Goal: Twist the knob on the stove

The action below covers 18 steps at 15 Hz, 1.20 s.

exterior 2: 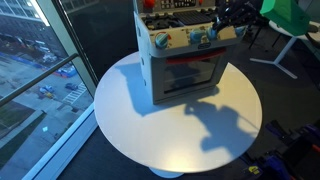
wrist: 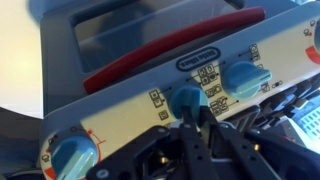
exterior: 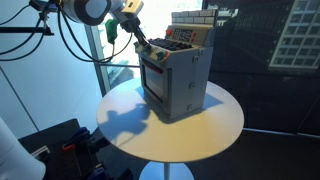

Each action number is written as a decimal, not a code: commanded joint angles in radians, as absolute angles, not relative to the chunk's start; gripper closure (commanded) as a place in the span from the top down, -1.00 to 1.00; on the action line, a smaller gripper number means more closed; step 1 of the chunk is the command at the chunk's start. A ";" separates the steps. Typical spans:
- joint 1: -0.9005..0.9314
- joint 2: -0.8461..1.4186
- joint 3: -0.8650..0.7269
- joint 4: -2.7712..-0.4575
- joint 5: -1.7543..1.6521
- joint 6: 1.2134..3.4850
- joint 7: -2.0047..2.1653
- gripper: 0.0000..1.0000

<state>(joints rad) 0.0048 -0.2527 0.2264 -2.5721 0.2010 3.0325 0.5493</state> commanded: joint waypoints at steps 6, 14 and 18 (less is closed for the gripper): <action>0.101 -0.266 0.131 -2.596 0.402 3.027 0.532 -0.90; 0.166 -0.269 0.079 -2.609 0.518 3.050 0.524 -0.90; 0.215 -0.274 0.042 -2.613 0.597 3.065 0.515 -0.91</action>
<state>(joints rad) 0.1781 -0.2526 0.0834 -2.5769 0.5325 3.0509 0.5422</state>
